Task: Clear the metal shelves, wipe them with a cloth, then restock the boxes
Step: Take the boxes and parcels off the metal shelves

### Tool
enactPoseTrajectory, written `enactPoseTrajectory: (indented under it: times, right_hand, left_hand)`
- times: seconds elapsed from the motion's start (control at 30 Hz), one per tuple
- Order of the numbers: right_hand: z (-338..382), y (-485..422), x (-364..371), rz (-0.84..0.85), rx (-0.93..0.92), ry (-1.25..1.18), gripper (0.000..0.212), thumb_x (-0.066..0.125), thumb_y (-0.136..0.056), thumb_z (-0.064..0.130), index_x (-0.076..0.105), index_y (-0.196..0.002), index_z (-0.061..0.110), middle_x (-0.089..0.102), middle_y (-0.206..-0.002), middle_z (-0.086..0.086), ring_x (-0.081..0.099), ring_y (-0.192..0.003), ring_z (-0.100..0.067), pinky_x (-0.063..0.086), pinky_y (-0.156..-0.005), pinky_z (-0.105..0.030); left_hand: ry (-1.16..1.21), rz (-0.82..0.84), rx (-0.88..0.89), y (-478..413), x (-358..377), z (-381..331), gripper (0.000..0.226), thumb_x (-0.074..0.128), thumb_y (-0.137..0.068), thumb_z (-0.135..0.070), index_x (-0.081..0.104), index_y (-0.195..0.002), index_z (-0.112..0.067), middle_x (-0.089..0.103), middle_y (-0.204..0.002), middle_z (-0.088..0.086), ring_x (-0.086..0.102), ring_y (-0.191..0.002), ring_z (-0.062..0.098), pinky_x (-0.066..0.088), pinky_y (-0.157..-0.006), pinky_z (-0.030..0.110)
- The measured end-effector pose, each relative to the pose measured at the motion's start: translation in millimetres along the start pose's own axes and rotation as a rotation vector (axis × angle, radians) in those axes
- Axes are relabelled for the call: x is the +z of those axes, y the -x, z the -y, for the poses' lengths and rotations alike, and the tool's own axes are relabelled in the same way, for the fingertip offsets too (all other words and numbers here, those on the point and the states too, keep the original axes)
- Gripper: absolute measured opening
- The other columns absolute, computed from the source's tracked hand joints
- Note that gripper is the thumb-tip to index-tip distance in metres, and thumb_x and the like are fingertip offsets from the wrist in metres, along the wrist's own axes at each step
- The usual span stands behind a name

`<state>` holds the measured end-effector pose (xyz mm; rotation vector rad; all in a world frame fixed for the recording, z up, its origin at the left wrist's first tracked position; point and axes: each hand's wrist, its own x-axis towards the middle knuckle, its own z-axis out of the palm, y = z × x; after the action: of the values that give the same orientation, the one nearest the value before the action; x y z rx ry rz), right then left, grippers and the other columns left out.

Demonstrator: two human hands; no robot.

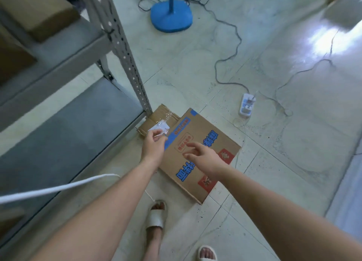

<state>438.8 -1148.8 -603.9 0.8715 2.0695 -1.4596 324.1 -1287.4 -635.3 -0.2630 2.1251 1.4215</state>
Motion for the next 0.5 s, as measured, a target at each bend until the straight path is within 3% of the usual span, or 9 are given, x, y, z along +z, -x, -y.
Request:
enactPoseTrajectory:
  times: [0.13, 0.3, 0.43, 0.5]
  right_hand:
    - [14, 46, 38, 0.08, -0.113, 0.139, 0.041, 0.057, -0.101, 0.038, 0.05, -0.141, 0.033, 0.063, -0.125, 0.005, 0.062, -0.112, -0.013, 0.05, -0.095, -0.029]
    - [44, 116, 89, 0.254, -0.194, 0.478, 0.04, 0.055, -0.102, 0.03, 0.05, -0.141, 0.022, 0.063, -0.128, -0.001, 0.059, -0.116, -0.017, 0.044, -0.105, -0.032]
    - [105, 143, 148, 0.29, -0.323, 0.617, 0.027, 0.057, -0.101, 0.029, 0.057, -0.128, 0.023, 0.067, -0.113, 0.001, 0.063, -0.101, -0.017, 0.049, -0.09, -0.03]
    - [132, 150, 192, 0.312, -0.351, 0.559, 0.025, 0.061, -0.099, 0.028, 0.059, -0.123, 0.022, 0.073, -0.104, 0.002, 0.07, -0.093, -0.018, 0.056, -0.084, -0.037]
  left_hand:
    - [0.195, -0.304, -0.052, 59, -71, 32, 0.017, 0.059, -0.093, -0.006, 0.061, -0.107, -0.015, 0.062, -0.093, -0.006, 0.056, -0.079, 0.011, 0.044, -0.06, 0.012]
    - [0.596, -0.634, -0.241, 161, -192, 102, 0.018, 0.051, -0.098, -0.002, 0.06, -0.112, -0.007, 0.063, -0.109, 0.014, 0.059, -0.089, 0.018, 0.047, -0.069, 0.025]
    - [0.82, -0.911, -0.224, 239, -294, 139, 0.025, 0.049, -0.099, -0.004, 0.059, -0.122, -0.003, 0.063, -0.099, 0.008, 0.06, -0.092, 0.02, 0.049, -0.074, 0.029]
    - [0.891, -1.016, -0.175, 277, -345, 152, 0.024, 0.049, -0.1, -0.003, 0.058, -0.121, -0.007, 0.064, -0.101, 0.005, 0.063, -0.096, 0.02, 0.052, -0.084, 0.032]
